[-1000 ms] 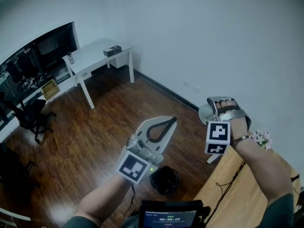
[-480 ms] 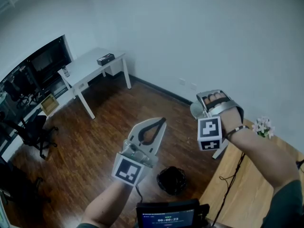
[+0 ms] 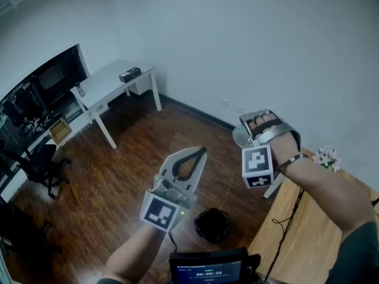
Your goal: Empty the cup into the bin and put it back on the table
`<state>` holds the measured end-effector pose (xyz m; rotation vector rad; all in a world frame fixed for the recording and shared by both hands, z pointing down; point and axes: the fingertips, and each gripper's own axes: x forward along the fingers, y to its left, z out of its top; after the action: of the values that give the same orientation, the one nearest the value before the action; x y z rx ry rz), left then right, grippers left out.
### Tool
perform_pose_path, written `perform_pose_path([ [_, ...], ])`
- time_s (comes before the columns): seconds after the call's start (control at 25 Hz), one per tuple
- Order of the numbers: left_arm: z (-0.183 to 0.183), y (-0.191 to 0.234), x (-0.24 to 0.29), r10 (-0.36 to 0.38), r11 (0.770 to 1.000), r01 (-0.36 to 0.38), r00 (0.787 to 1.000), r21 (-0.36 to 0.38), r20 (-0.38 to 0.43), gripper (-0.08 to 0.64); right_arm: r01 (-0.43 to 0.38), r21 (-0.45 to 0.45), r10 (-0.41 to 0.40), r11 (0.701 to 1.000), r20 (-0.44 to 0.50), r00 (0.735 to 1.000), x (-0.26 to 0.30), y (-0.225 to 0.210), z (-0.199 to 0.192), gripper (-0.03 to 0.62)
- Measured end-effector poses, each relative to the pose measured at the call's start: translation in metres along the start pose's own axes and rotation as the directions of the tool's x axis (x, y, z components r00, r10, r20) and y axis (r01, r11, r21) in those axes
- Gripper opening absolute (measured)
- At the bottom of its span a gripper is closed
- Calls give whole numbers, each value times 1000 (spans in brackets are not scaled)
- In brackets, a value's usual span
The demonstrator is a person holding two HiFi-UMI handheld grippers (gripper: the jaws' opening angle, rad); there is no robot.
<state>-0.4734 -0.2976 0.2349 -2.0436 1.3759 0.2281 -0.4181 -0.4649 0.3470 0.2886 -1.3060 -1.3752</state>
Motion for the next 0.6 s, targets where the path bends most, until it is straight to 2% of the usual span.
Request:
perform_pose_path([
  [0.16,-1,0,1,-3,1000,3,1000,-3,3,-8,54,-35,-54,998,-12,998,-8,-13,3,396],
  [0.32,-2,0,2,-4,1000,4,1000,2,1,-8,25,-1,-25,1000,4,1000,-9,-12,4,396],
  [0.6,-6,1,2,2,1000,-2,1000,-4,2,-8,57,-1,-57,998,18,998,-22,-26,11,396],
])
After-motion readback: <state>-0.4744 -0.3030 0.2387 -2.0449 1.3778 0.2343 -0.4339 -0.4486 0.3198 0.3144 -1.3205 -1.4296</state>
